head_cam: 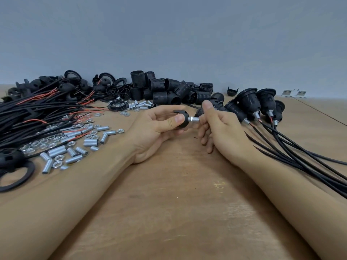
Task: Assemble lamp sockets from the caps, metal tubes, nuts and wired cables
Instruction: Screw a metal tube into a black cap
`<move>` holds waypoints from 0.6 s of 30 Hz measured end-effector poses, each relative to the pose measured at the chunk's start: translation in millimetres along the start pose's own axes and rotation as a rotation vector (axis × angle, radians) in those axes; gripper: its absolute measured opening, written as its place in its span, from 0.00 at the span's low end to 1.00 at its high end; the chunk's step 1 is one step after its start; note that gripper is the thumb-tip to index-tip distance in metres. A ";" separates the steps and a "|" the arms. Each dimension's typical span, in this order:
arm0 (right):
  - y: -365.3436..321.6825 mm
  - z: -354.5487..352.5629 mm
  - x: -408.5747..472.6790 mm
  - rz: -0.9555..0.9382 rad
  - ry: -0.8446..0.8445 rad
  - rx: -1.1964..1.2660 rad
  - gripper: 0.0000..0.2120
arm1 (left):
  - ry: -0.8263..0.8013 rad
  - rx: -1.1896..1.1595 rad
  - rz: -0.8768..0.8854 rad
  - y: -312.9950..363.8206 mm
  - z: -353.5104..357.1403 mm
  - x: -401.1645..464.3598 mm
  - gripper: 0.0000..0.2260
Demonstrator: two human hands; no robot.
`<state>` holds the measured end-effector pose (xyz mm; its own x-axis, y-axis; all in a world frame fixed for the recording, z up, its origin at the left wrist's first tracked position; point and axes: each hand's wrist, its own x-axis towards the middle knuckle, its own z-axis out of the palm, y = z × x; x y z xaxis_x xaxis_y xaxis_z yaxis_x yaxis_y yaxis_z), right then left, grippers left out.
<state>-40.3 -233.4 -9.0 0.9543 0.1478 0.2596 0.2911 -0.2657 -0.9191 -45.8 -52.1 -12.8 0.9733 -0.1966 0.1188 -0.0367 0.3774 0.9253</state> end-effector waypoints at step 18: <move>-6.6 1.0 -3.3 0.022 -0.021 -0.083 0.31 | 0.018 0.010 -0.001 -1.0 2.1 1.3 0.17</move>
<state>-45.4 -231.2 -4.0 0.9592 0.1605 0.2328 0.2756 -0.3465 -0.8966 -45.0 -54.6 -12.8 0.9773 -0.1802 0.1115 -0.0382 0.3678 0.9291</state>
